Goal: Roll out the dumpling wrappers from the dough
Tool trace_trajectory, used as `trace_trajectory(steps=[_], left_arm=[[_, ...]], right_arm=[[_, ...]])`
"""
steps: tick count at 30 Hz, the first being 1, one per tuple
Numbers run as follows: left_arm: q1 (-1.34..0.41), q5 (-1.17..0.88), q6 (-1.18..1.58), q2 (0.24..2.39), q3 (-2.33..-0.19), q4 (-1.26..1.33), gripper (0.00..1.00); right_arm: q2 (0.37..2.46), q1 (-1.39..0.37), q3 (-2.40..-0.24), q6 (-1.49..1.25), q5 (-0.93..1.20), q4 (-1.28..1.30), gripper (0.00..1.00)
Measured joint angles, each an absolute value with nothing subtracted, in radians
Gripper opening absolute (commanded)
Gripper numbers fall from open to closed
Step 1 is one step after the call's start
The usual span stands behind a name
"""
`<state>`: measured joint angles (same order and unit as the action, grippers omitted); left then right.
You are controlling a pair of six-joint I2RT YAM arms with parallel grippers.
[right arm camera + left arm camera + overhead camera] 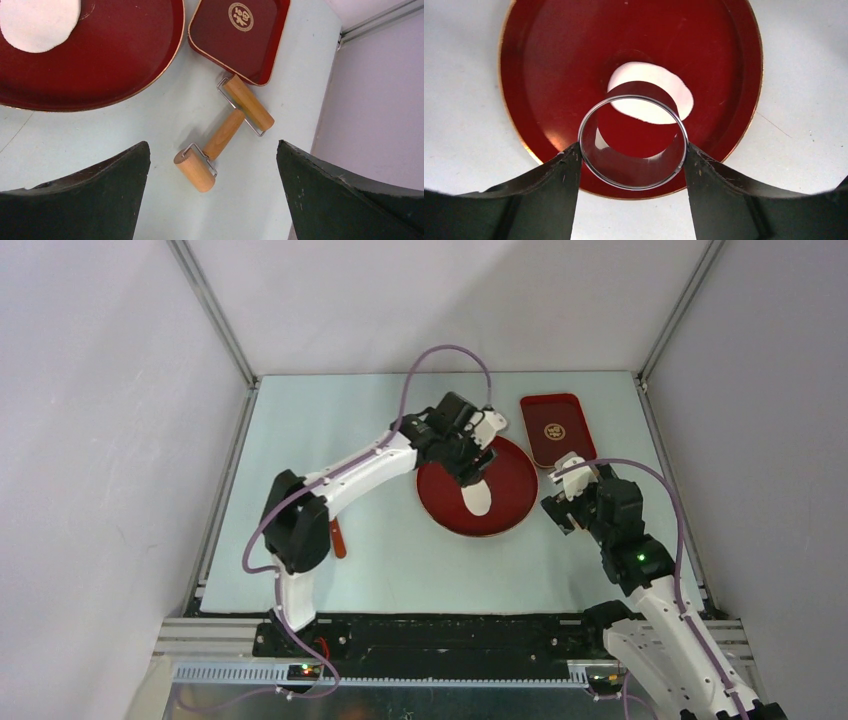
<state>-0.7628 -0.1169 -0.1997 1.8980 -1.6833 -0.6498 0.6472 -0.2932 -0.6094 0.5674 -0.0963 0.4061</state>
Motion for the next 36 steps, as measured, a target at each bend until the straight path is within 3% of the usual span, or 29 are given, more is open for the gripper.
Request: trace_trajectory(steps=[11, 36], left_arm=[[-0.840, -0.116, -0.176, 2.063, -1.704, -0.662, 0.41], [-0.867, -0.023, -0.175, 2.142, -1.758, -0.664, 0.41]], right_arm=[[0.647, -0.292, -0.603, 0.567, -0.098, 0.399, 0.99], [0.647, -0.304, -0.603, 0.567, -0.088, 0.398, 0.99]])
